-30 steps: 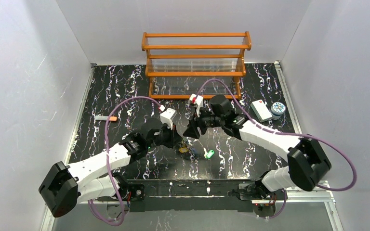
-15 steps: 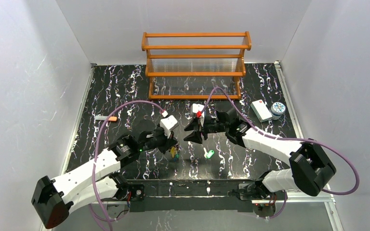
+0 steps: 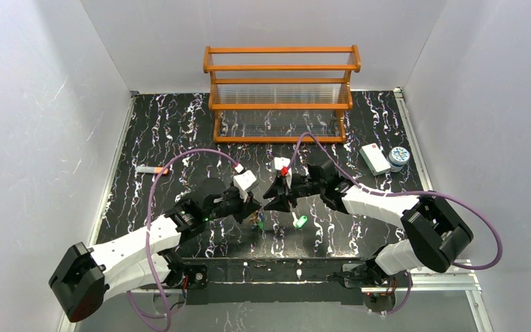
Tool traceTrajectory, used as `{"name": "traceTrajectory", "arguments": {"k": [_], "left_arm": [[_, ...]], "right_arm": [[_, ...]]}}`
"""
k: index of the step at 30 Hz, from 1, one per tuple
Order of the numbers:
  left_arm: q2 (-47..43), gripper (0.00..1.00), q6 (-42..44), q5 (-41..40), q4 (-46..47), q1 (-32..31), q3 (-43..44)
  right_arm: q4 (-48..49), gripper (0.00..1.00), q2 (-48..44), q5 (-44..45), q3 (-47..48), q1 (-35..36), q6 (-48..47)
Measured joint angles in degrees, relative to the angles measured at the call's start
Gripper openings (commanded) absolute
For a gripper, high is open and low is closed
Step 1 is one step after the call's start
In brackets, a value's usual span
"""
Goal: Put the keys on the keyring
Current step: Adjust the keyring.
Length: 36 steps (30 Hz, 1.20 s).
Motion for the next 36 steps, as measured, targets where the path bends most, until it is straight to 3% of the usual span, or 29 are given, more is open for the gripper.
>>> {"name": "traceTrajectory", "arguments": {"k": [9, 15, 18, 24, 28, 29, 33, 36], "left_arm": [[2.84, 0.00, -4.48, 2.75, 11.06, 0.00, -3.45], [2.01, 0.00, -5.27, 3.19, 11.78, -0.11, -4.13], [1.60, 0.00, -5.42, 3.04, 11.93, -0.07, -4.39], [1.31, 0.00, -5.44, 2.71, 11.98, -0.04, -4.46], [1.05, 0.00, -5.46, 2.78, 11.96, -0.07, -4.59], [1.01, 0.02, -5.49, 2.80, 11.96, -0.07, -4.63], [0.48, 0.31, -5.55, 2.67, 11.52, -0.09, -4.72], [-0.94, 0.38, -6.25, 1.68, 11.30, 0.07, -5.77]], "right_arm": [[-0.09, 0.39, 0.00, -1.25, -1.81, 0.00, -0.15], [-0.22, 0.17, 0.02, -1.42, -1.84, 0.00, -0.50], [-0.55, 0.16, 0.37, -2.08, -1.77, 0.00, -0.72], [-1.49, 0.02, 1.55, -3.32, -0.76, -0.15, -1.29], [-1.53, 0.01, 1.55, -3.65, -0.76, -0.15, -1.46], [-1.53, 0.01, 1.55, -3.76, -0.76, -0.15, -1.46], [-1.57, 0.01, 1.55, -4.52, -0.76, -0.15, -1.36], [-1.81, 0.01, 1.42, -5.55, -0.83, -0.13, -0.96]]}}
